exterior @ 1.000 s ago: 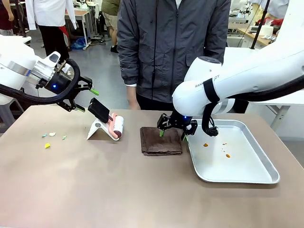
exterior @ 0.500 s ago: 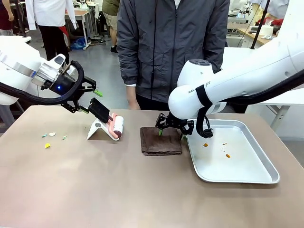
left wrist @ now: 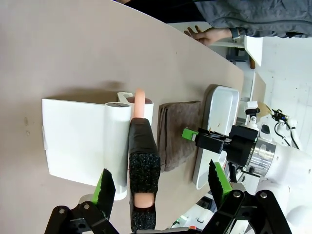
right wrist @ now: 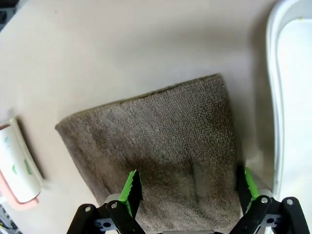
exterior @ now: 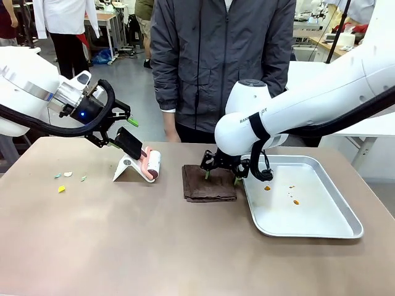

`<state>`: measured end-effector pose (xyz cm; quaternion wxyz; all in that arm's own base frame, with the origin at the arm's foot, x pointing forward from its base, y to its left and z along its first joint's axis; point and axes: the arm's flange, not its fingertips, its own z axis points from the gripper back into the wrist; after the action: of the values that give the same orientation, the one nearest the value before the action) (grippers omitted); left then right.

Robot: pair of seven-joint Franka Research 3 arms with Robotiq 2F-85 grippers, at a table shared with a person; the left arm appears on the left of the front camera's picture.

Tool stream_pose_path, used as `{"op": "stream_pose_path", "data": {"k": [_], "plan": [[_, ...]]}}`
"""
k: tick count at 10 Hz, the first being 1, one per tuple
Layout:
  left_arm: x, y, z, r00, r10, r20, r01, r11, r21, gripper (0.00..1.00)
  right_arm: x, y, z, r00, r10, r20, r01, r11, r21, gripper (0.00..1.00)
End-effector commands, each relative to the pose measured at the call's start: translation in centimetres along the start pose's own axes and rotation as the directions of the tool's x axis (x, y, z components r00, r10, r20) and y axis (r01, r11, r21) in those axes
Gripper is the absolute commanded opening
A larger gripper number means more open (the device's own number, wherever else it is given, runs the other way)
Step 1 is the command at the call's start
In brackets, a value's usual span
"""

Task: Clean the surface of the table.
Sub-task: Hold the Lint Roller with your left hand and the towel with your right hand.

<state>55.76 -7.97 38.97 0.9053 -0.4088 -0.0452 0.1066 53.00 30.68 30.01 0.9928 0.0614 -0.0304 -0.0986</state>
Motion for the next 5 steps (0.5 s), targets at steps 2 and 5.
{"op": "stream_pose_path", "data": {"k": [2, 5], "plan": [[0.44, -0.96, -0.08, 1.0, 0.007, 0.001, -0.007, 1.0, 0.019, 0.62, 0.47, 0.75, -0.07, 1.0, 0.01, -0.03, -0.011, 0.999, -0.042, 0.4], [0.34, -1.16, -0.11, 1.0, -0.003, -0.003, 0.003, 1.0, 0.02, 0.0, 0.49, 0.73, -0.09, 0.999, 0.016, -0.051, -0.018, 0.999, -0.034, 0.34]]}}
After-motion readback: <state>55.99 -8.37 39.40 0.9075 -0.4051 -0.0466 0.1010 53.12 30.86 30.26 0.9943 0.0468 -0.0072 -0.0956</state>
